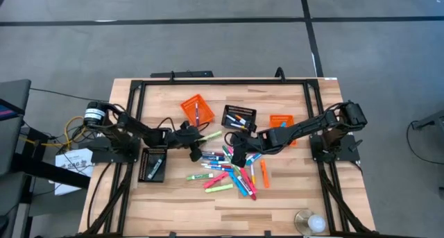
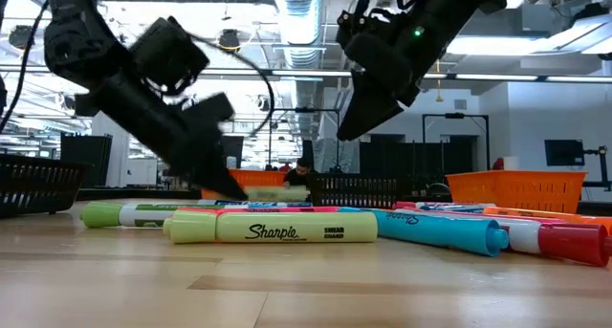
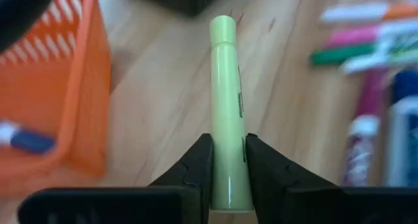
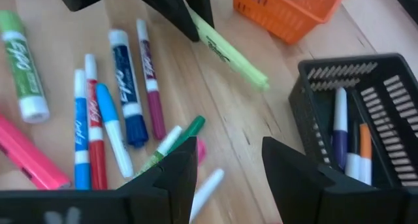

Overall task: Pick & Place Markers
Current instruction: Put the light green highlighter into the right orange bin

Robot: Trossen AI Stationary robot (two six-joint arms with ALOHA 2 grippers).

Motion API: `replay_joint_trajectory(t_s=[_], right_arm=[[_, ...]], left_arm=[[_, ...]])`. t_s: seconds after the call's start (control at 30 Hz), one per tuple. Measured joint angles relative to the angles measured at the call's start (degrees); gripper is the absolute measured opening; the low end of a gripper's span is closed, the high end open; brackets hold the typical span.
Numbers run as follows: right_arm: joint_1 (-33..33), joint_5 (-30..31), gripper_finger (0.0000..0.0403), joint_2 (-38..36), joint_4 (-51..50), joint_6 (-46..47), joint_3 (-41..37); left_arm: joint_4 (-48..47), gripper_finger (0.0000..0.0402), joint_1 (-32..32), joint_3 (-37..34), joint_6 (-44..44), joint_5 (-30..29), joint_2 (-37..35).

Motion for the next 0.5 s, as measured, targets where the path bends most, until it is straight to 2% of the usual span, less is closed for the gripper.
replay_joint_trajectory(t_s=[0.27,0.5], right_arm=[[0.31,-2.97,0.0154,1.60,8.93,-6.85,0.02],[1.50,-1.06,0.0156,5.98,23.38,-20.07,0.02]], left_arm=[[0.76,0.0077,-5.28,-0.09,2.69,0.81,-7.85],[0.77,0.0075,-8.68,-0.09,3.45,5.46,-9.70]])
